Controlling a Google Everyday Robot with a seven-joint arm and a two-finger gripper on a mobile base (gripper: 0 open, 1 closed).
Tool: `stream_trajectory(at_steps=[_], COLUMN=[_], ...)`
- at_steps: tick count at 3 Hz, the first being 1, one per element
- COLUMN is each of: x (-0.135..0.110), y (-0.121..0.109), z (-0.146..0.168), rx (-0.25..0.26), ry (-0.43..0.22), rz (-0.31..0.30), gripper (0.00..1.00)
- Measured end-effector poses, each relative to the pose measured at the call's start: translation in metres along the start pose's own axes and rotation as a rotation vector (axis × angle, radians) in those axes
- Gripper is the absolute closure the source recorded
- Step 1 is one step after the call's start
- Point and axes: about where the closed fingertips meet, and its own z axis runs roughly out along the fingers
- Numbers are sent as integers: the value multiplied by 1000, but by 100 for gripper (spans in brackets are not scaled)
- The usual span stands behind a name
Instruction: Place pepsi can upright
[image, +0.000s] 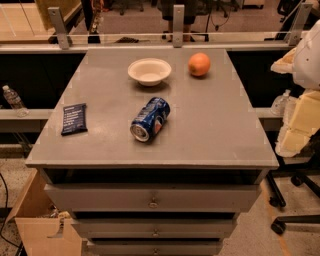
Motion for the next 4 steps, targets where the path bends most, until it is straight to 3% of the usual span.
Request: stream_trajectory(at_steps=[1,2,3,4], x=[0,-13,-66,-133], y=[0,-6,-21,-15], z=[0,7,40,75], rx=[0,-24,-118,-253], ry=[0,-43,-152,-249], rz=[0,-92,-345,-651], gripper=[0,0,0,0])
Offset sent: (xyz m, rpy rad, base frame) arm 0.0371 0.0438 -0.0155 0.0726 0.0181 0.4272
